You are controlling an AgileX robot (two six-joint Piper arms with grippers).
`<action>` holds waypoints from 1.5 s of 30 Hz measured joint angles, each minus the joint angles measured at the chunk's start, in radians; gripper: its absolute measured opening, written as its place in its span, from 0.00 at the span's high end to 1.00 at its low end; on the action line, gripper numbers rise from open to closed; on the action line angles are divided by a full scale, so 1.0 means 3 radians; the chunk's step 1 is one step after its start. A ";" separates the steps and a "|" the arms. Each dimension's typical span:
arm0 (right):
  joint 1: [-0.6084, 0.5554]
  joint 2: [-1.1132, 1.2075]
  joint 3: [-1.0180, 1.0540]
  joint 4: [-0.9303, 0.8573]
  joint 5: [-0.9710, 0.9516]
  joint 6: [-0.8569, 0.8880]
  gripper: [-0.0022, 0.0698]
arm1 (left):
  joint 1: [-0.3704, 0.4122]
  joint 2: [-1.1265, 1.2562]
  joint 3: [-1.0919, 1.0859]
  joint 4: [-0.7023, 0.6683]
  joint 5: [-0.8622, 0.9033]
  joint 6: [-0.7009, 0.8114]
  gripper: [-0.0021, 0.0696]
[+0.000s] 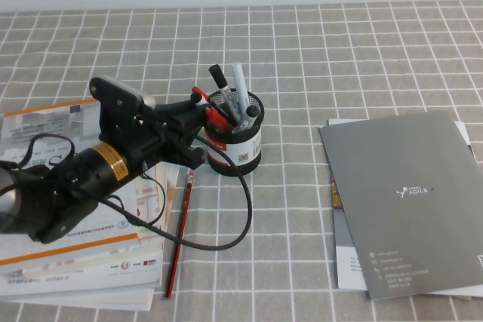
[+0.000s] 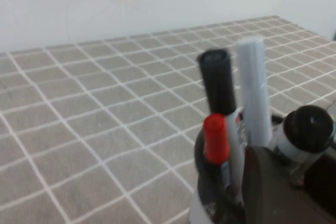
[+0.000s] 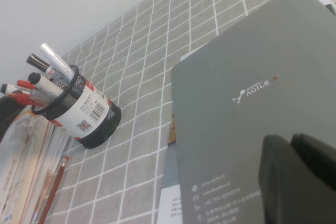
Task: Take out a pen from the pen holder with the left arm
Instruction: 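Take a marker out of the pen holder and lay it on the table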
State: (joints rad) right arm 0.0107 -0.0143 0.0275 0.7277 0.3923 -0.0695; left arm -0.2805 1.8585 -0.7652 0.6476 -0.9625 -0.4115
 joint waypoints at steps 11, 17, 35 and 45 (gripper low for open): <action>0.0000 0.0000 0.0000 0.0000 0.0000 0.0000 0.99 | 0.0000 -0.0483 0.0000 0.0199 0.0227 -0.0005 0.82; 0.0000 0.0000 0.0000 0.0000 0.0000 0.0000 0.99 | -0.0021 -0.0988 0.0000 0.0384 0.0711 -0.0007 0.82; 0.0000 0.0000 0.0000 0.0000 0.0000 0.0000 0.99 | -0.0021 -0.2381 -0.0116 0.2077 0.1869 -0.2696 0.82; 0.0000 0.0000 0.0000 0.0000 0.0000 0.0000 0.99 | -0.0184 -0.2373 -0.0212 0.2118 0.1817 -0.2804 0.82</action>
State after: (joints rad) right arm 0.0107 -0.0143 0.0275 0.7277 0.3923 -0.0695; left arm -0.3357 1.1467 -0.8289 1.2830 -0.4174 -1.2529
